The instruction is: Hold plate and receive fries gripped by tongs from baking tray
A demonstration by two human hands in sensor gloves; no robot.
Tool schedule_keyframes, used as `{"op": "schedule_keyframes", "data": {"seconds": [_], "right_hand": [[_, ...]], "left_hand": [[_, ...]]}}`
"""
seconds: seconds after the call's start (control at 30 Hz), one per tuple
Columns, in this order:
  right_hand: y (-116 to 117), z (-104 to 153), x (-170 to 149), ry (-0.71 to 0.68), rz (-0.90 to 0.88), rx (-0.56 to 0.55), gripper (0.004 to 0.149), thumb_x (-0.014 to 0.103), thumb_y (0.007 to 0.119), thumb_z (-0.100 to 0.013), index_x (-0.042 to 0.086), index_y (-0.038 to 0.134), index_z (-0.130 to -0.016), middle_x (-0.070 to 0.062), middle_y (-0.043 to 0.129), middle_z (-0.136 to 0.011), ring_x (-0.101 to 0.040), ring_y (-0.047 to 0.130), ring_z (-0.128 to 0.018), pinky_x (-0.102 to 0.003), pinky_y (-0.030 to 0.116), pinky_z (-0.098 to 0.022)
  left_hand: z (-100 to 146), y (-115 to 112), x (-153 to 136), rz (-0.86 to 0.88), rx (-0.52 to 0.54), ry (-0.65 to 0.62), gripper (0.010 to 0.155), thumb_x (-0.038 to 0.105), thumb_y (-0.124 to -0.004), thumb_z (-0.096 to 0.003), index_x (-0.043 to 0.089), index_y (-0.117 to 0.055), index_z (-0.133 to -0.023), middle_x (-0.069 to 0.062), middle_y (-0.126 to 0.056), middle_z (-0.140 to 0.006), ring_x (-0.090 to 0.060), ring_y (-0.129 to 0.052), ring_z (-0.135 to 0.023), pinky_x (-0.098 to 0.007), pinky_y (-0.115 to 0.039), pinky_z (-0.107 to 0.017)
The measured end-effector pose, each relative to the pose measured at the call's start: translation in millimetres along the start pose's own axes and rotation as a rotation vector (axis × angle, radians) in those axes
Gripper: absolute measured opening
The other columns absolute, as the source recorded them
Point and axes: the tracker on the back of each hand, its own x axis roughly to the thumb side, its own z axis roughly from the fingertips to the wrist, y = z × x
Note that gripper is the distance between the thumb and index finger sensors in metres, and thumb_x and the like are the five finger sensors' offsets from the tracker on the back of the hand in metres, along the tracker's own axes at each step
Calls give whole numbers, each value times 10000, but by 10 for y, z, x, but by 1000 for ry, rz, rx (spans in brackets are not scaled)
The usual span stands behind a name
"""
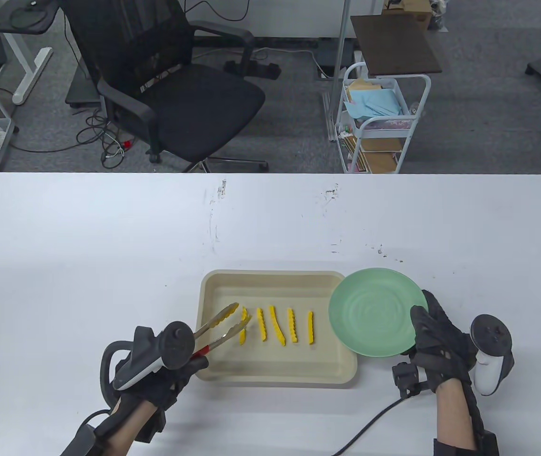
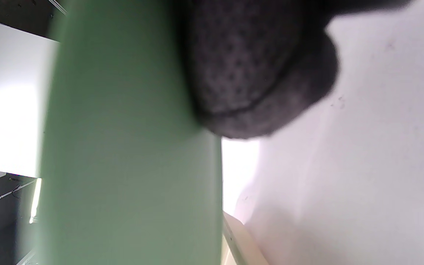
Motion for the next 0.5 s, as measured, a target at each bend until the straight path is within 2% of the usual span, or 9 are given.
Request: {"op": "schedule_keyframes", "data": {"seconds": [0.2, 0.3, 0.5], "right_hand": [[-1, -1, -4, 4, 0, -1, 573, 331, 662, -514, 100, 492, -1010, -153, 813, -756, -202, 1013, -117, -295, 847, -24], [0, -5, -6, 9, -3, 0, 572, 331, 662, -514, 102, 492, -1010, -153, 813, -757, -203, 1013, -118, -296, 846, -24], [-5, -8, -11, 19, -16, -1, 573, 331, 663, -514, 102, 491, -1011, -154, 813, -757, -205, 1013, -118, -298, 846, -26]], "left_hand": [[-42, 4, -26, 23, -39, 19, 771, 634, -812, -511, 96, -684, -1048, -28, -998, -694, -88, -1020, -271, -479, -859, -300], [-84, -8, -48, 77, -74, 15, 736, 615, -829, -509, 120, -710, -1040, -21, -1013, -681, -93, -1026, -271, -478, -861, -305], [-122, -18, -38, 86, -70, 25, 652, 566, -828, -523, 143, -755, -1014, -12, -1043, -652, -98, -1044, -261, -475, -869, -309]]}}
